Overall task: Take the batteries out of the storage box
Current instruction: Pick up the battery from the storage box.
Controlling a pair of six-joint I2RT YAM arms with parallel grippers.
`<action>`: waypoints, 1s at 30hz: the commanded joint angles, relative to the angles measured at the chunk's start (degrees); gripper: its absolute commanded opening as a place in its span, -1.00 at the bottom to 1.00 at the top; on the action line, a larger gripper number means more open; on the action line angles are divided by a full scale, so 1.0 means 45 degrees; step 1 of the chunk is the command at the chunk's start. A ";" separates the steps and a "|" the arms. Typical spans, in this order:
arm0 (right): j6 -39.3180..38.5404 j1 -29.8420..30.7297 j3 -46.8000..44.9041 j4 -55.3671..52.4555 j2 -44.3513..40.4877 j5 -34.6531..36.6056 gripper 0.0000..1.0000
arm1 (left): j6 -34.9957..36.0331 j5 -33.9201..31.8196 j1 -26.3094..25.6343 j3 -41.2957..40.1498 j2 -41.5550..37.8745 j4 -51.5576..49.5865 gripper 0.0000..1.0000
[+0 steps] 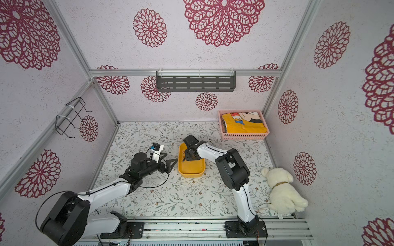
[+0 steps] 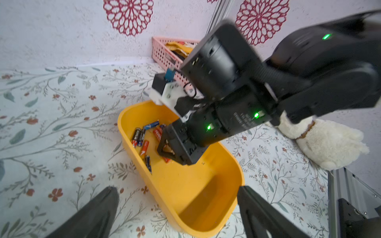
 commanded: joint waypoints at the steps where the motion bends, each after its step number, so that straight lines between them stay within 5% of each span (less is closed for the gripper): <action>1: 0.0230 0.0075 0.0235 -0.0202 0.0087 0.0237 -0.30 | 0.0493 -0.0266 -0.0067 -0.0005 -0.0469 -0.1248 0.95; 12: 0.0188 0.0155 0.0053 -0.0239 0.0544 0.0365 -0.51 | 0.0398 -0.0572 -0.0059 -0.0059 -0.0793 -0.1560 0.95; 20: 0.0094 0.0145 -0.0050 -0.0165 0.0226 0.0363 -0.95 | 0.0398 -0.0827 -0.0061 0.0344 -0.0827 -0.2031 0.95; 30: 0.0097 -0.0124 0.0269 0.0289 -0.1129 -0.0685 -1.00 | -0.0141 -0.2826 -0.0071 0.0624 -0.1588 -0.2615 0.95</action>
